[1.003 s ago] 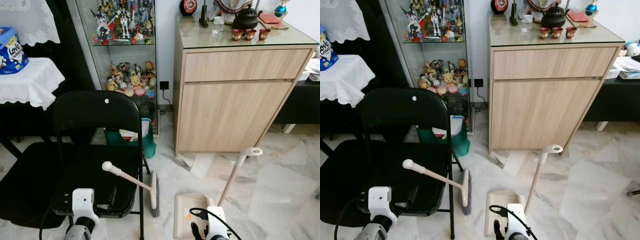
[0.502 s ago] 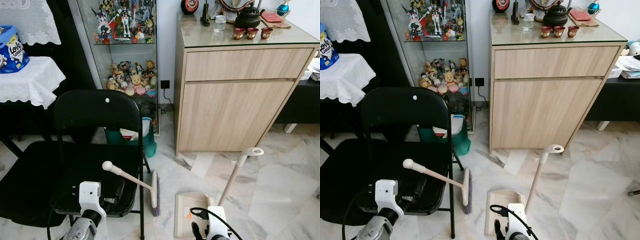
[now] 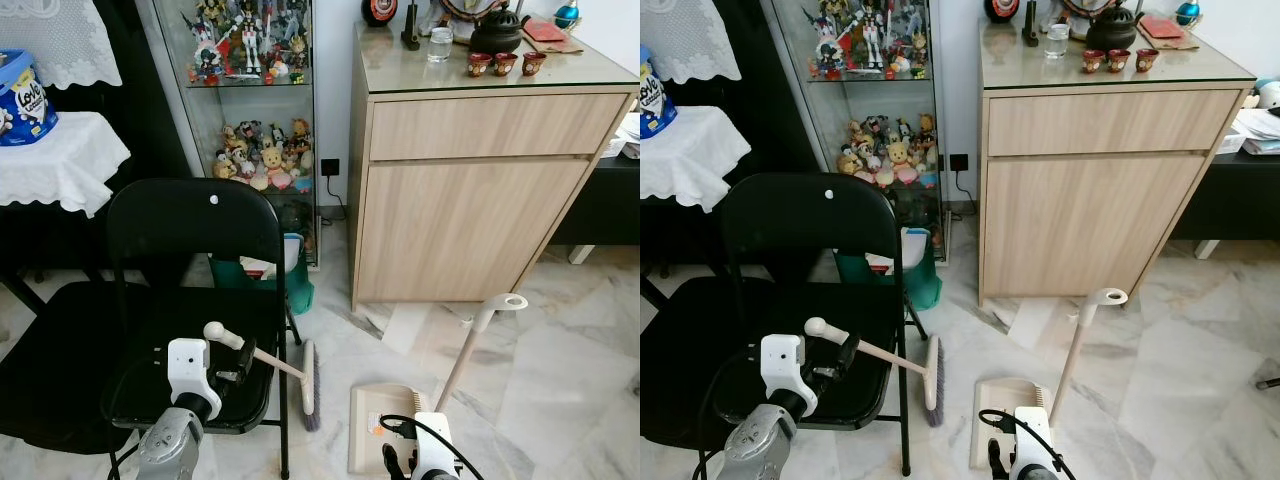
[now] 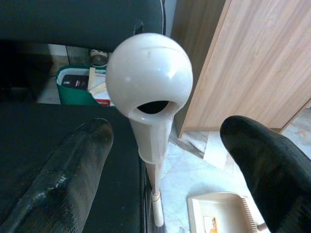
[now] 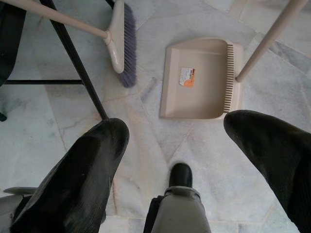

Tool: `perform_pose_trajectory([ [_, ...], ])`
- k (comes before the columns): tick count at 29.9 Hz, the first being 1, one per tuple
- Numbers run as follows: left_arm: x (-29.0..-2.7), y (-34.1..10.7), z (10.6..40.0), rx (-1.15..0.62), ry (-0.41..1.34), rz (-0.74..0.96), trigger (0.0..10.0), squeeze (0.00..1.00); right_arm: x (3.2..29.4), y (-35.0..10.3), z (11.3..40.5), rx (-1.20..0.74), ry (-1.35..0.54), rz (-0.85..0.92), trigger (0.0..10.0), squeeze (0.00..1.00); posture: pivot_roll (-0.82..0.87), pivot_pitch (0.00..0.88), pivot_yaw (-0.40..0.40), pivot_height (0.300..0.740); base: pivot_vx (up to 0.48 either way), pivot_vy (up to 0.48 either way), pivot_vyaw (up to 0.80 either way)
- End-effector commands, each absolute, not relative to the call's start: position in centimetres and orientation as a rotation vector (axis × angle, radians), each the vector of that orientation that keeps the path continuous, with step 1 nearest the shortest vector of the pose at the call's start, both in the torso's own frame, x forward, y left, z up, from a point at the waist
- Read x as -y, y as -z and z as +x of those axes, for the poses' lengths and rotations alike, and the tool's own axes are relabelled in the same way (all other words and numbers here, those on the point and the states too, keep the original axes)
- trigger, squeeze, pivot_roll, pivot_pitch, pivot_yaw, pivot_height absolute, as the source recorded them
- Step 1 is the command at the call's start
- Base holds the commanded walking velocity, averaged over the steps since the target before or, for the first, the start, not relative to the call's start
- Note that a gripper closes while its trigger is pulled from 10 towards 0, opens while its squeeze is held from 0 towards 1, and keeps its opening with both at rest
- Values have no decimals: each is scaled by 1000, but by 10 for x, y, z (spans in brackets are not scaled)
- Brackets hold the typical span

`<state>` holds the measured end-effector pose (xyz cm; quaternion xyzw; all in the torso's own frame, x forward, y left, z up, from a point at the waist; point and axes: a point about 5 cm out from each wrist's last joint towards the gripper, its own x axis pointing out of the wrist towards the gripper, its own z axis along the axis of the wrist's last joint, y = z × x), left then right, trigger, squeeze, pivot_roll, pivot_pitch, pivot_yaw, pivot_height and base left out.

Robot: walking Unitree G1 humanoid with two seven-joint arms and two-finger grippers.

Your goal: Sweep floor

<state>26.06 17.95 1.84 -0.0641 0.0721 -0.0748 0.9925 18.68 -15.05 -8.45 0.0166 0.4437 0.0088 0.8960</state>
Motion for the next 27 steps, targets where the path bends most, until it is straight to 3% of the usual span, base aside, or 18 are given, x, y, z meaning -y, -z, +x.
perform_pose_trajectory([
  [1, -180, -15, 262, -177, 142, -141, 10000, 0, 148, 85, 187, -925, -18, 42, 10000, 0, -106, 0, 45, 740, 0, 0, 0],
  [27, -173, -9, 283, -238, 16, -232, 10000, 0, 146, 84, 187, -923, -17, 48, 10000, 0, -120, 0, 45, 740, 0, 0, 0],
])
